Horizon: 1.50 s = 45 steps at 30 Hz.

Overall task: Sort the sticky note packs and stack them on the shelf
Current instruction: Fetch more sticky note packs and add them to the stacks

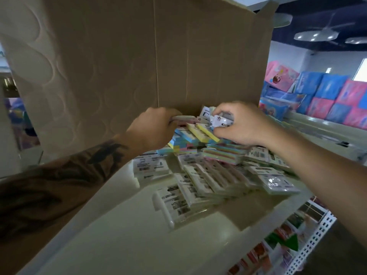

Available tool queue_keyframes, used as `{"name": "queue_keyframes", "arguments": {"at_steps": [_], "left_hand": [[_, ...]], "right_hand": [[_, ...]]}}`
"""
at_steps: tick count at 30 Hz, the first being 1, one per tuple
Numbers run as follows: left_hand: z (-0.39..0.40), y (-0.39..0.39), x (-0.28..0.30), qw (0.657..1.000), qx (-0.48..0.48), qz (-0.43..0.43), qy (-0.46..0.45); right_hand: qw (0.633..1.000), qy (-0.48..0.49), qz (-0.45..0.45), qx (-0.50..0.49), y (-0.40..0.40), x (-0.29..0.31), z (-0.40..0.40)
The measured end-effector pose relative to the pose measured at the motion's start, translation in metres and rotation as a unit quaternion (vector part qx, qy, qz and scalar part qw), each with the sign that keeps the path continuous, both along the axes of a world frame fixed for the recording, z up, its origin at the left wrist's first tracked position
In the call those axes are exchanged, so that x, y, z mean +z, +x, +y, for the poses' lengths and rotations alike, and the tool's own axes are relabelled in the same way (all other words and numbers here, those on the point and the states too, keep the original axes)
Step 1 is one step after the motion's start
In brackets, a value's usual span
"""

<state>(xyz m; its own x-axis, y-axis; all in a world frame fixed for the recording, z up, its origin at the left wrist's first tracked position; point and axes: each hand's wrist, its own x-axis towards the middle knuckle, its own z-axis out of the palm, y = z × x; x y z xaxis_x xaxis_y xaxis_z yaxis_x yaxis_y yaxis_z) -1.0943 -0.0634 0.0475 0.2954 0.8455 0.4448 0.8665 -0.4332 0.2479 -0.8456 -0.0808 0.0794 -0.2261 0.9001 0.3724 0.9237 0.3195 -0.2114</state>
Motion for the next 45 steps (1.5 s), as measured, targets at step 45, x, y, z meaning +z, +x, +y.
{"name": "queue_keyframes", "arguments": {"at_steps": [45], "left_hand": [[-0.501, -0.481, -0.042, 0.970, 0.242, 0.020, -0.028]], "right_hand": [[0.922, -0.081, -0.011, 0.377, -0.517, -0.076, -0.322]]}}
